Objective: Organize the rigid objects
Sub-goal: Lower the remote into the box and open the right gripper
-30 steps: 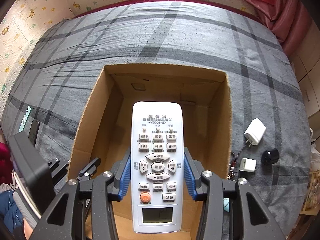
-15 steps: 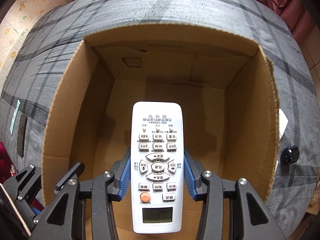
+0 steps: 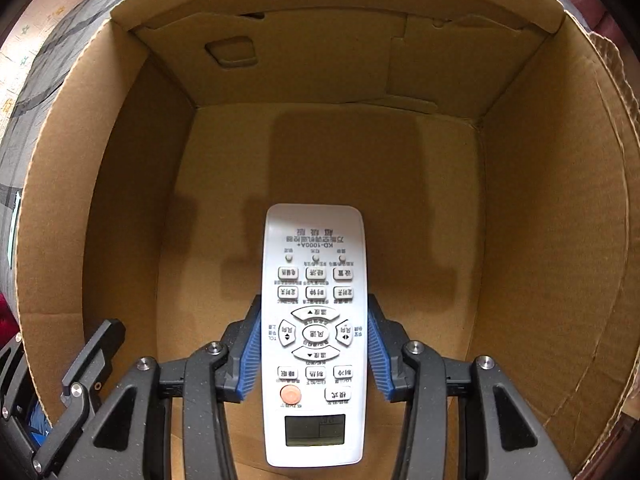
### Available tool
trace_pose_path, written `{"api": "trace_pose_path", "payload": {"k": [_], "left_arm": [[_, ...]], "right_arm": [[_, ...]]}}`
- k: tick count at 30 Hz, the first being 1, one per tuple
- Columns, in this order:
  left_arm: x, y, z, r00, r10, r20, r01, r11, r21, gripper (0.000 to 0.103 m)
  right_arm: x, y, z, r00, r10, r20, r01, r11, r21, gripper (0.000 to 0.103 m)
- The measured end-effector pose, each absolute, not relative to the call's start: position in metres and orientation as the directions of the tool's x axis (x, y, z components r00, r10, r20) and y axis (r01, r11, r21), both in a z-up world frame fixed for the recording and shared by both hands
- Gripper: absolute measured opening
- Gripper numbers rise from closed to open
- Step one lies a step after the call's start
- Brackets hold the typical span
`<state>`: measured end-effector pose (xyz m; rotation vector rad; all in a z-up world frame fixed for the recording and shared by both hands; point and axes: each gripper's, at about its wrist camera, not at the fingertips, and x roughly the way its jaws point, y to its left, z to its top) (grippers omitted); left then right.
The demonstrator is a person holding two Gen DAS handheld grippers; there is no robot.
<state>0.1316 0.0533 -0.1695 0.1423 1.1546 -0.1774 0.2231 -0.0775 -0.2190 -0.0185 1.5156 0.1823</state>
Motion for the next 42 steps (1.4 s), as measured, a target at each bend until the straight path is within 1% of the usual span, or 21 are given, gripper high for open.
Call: {"api": "trace_pose_path", "payload": {"k": [8,10,11,13,15,17,18,24,33,35,42], "left_arm": [[0.131,0.053,-0.169,0.392,-0.068,-0.917,0.221,0.975,0.022,0.016],[0.131,0.054,-0.169,0.391,-0.066,-0.918,0.221,0.975,0.024,0.016],[0.131,0.054,-0.169,0.392,-0.067,-0.918,0.220,0.975,0.023,0.016],[0.132,0.053,-0.169,0.392,-0.064,-0.918,0.220,0.975,0.026,0.016],[0.132,0.053,-0.169,0.392,-0.062,-0.918,0.220,0.975,0.028,0.016],[0.132,0.053,-0.170,0.392,-0.062,-0.918,0.222,0.975,0.028,0.016],[0.132,0.053,-0.170,0.392,-0.060,-0.918,0.223,0.974,0.031,0.016],[0.132,0.051,-0.170,0.392,-0.055,-0.918,0.223,0.974,0.036,0.016],[0.132,0.051,-0.170,0.393,-0.053,-0.918,0.222,0.974,0.038,0.016],[0.132,0.052,-0.170,0.393,-0.052,-0.918,0.222,0.974,0.039,0.016],[0.132,0.051,-0.170,0.391,-0.049,-0.919,0.221,0.974,0.042,0.016]], "right_arm": [[0.226,-0.076,-0.216,0.053,0.111,-0.992,-0.135,0.985,0.103,0.050],[0.223,-0.075,-0.213,0.064,0.100,-0.993,-0.148,0.985,0.090,0.056],[0.223,-0.075,-0.210,0.076,0.095,-0.993,-0.153,0.985,0.083,0.061],[0.223,-0.075,-0.207,0.102,0.089,-0.991,-0.159,0.985,0.072,0.065],[0.221,-0.075,-0.201,0.126,0.088,-0.988,-0.162,0.985,0.067,0.081],[0.220,-0.076,-0.195,0.151,0.085,-0.985,-0.158,0.986,0.061,0.087],[0.219,-0.077,-0.193,0.155,0.101,-0.983,-0.156,0.985,0.077,0.088],[0.215,-0.077,-0.182,0.169,0.124,-0.978,-0.158,0.983,0.098,0.091],[0.190,-0.074,-0.156,0.203,0.151,-0.967,-0.171,0.978,0.117,0.091],[0.186,-0.075,-0.149,0.221,0.139,-0.965,-0.170,0.980,0.102,0.091],[0.183,-0.104,-0.118,0.274,0.150,-0.950,-0.127,0.985,0.119,0.092]]}}
